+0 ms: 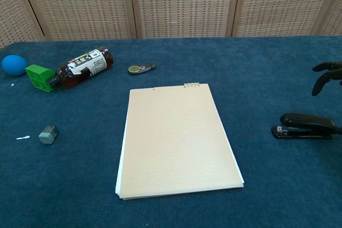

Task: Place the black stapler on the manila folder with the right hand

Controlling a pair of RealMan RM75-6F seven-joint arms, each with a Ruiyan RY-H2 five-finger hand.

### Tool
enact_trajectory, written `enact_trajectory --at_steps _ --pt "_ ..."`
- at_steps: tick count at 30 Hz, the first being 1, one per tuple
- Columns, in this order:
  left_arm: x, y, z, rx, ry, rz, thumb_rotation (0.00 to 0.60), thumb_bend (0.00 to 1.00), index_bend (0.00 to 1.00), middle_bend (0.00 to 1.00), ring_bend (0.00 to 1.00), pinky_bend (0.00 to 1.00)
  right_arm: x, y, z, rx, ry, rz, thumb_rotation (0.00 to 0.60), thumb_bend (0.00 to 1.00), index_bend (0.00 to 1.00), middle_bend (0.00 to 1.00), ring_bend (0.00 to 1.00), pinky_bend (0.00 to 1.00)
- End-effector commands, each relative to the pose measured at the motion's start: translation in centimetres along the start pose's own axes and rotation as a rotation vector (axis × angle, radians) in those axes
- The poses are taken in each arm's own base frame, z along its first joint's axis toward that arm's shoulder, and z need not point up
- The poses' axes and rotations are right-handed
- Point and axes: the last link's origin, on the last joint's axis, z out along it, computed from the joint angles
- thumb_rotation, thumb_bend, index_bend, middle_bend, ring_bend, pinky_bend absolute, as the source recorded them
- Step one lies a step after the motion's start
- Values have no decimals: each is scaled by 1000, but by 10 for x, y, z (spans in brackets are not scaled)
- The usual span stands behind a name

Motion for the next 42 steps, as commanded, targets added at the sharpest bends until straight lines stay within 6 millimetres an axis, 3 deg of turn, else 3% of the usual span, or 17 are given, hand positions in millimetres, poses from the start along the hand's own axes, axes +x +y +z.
enact_trajectory --at_steps 1,13,24,26,29,32,36,42 --pt "0 0 0 -1 -2 0 600 131 0 0 0 0 -5 -3 4 2 -15 -2 600 244 368 135 36 251" --pt "0 -1 2 1 -8 -5 600 132 0 0 0 0 -18 -10 29 -16 -64 -7 600 248 389 153 50 261" --pt "-2 -1 3 0 -16 0 600 133 0 0 0 0 -33 -3 44 -49 -99 -12 600 286 477 232 119 301" --pt "-3 -1 3 0 -15 0 600 132 0 0 0 0 -35 -3 46 -50 -102 -13 600 308 490 242 129 307" --pt "-3 0 4 -1 -17 1 600 133 0 0 0 0 -38 -5 49 -55 -104 -12 600 417 520 271 159 318" --pt "-3 0 4 -2 -17 0 600 133 0 0 0 0 -38 -8 51 -55 -96 -7 600 501 593 354 254 381" --pt "-3 0 4 -2 -18 -1 600 133 0 0 0 0 -34 -14 49 -38 -60 5 600 552 696 496 487 623" --pt "-4 1 5 -5 -21 0 600 133 0 0 0 0 -19 -32 42 26 -35 5 600 550 709 532 546 688"
